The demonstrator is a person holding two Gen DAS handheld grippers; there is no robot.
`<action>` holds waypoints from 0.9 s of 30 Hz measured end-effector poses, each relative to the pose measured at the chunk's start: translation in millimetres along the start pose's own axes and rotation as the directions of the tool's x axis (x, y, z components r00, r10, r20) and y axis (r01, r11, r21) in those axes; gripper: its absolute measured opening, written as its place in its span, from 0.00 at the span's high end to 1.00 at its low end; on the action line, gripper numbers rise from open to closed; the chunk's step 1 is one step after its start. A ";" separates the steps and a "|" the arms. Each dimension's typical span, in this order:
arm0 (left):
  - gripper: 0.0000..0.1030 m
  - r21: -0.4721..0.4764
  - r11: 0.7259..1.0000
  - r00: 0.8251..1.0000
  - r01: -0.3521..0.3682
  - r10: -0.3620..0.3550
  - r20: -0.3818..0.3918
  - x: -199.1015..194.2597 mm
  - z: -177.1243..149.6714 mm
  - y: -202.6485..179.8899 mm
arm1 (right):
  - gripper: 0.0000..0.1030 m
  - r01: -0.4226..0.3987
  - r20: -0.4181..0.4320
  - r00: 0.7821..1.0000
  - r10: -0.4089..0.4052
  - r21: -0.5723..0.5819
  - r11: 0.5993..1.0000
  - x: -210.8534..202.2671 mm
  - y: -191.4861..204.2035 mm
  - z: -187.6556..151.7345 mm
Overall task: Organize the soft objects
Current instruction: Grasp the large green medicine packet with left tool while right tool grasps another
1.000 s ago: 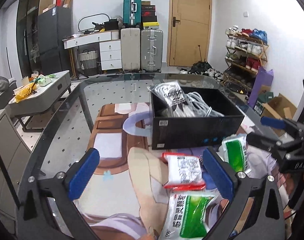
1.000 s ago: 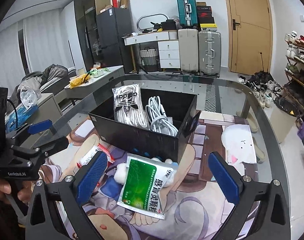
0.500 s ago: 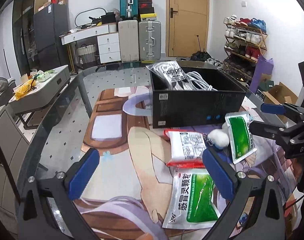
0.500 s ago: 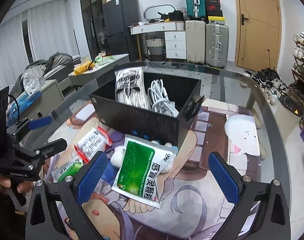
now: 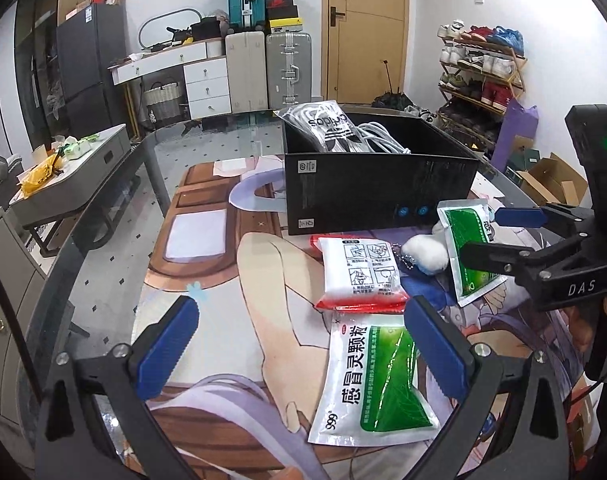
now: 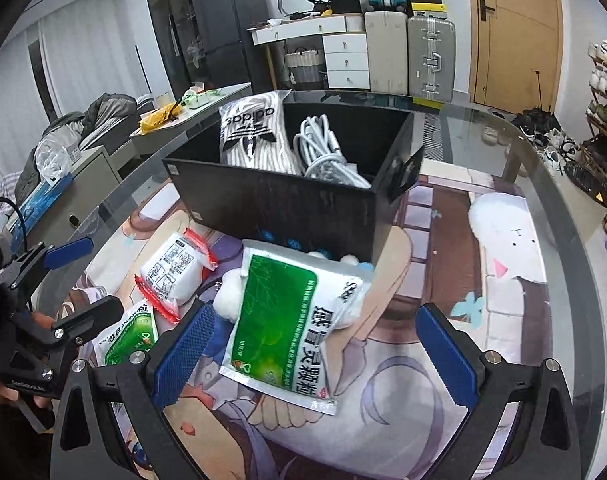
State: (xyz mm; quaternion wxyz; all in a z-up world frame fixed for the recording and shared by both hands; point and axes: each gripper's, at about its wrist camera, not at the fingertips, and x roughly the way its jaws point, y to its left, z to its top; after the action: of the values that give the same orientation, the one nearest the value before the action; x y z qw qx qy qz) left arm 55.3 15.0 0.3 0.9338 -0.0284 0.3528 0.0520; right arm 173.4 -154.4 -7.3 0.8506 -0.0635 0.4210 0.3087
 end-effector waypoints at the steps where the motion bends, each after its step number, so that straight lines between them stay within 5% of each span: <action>1: 0.00 0.001 1.000 1.000 0.001 -0.001 -0.001 0.3 -0.3 -0.3 | 0.01 -0.001 -0.003 1.000 0.001 -0.003 1.000 1.5 1.3 0.3; 27: 0.00 0.060 0.997 0.998 0.044 -0.041 -0.045 3.0 -4.3 -12.8 | 0.03 -0.034 -0.067 0.997 0.033 -0.004 0.999 19.4 14.0 -8.0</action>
State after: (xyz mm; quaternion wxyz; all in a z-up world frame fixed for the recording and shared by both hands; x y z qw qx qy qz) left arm 56.2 2.1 -4.7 0.9272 -0.0084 0.3739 0.0207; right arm 168.7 -137.0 -24.9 0.8305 -0.0688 0.4495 0.3217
